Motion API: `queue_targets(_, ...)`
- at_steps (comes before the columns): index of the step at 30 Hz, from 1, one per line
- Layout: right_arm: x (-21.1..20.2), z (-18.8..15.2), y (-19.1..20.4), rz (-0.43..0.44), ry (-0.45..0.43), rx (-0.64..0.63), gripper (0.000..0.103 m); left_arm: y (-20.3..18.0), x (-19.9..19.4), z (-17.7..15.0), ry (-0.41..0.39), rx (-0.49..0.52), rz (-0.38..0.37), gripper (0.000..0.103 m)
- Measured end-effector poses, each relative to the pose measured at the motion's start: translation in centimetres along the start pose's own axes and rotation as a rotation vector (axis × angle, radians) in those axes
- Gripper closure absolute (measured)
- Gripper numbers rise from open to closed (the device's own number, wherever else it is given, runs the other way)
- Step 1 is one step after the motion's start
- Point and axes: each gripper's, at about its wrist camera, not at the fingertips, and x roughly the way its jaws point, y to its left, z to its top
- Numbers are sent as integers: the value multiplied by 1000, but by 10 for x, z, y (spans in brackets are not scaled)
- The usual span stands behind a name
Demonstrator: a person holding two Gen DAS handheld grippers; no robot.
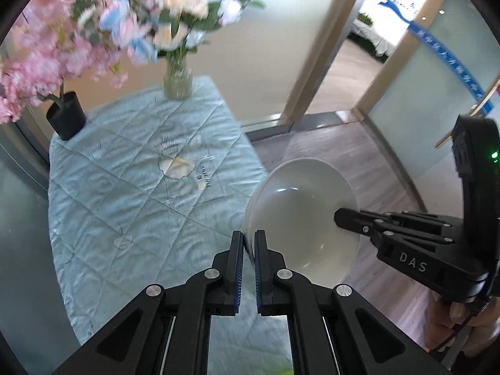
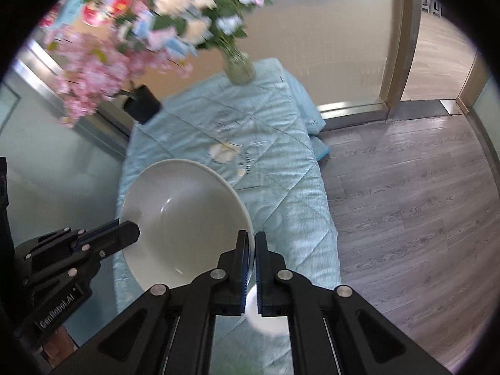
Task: Organize plates and bowls
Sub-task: 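Lift the white bowl with the left gripper and carry it toward the green bowl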
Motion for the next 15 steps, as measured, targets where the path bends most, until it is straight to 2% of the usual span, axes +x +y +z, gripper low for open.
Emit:
queue_targets(8,-109,-67,36,10,-116,-17,98,-40,-120,-75,-79,23,-33,100)
queue_targets(15,-146,-121,54,36,-133,-44,98,-66,-187,-152,-100,17,-16,100)
